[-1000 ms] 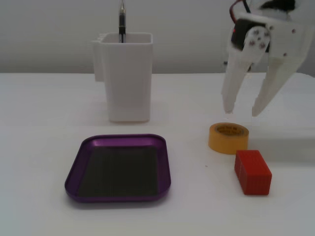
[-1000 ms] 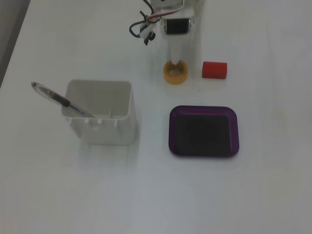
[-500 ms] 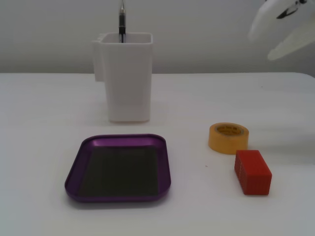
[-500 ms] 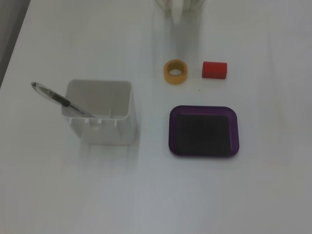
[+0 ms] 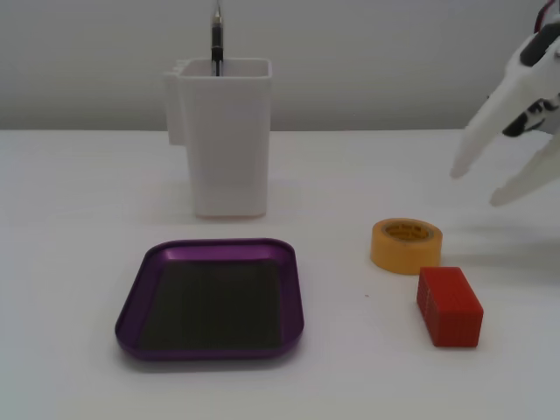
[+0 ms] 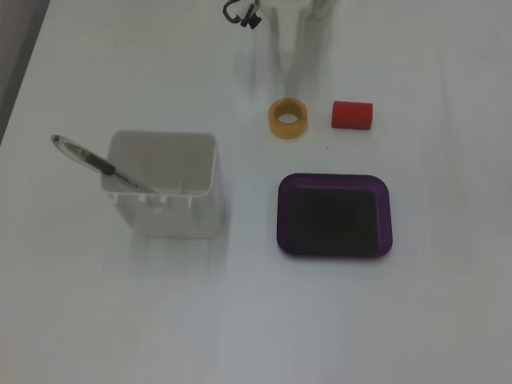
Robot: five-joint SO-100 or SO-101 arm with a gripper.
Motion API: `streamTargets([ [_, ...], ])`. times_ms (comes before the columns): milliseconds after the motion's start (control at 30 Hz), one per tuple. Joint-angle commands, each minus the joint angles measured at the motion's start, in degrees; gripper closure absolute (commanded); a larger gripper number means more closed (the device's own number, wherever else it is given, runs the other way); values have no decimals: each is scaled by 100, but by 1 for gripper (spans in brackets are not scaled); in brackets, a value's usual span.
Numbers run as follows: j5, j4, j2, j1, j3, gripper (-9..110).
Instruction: Remove the yellow tape from the box.
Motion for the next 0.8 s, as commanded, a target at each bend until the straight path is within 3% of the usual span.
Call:
streamTargets([
  [0, 202, -9, 272, 9, 211, 91],
  [300, 202, -9, 369, 9, 1187, 91],
  [433, 211, -9, 369, 9, 1266, 103],
  [767, 158, -9, 352, 26, 1274, 102],
])
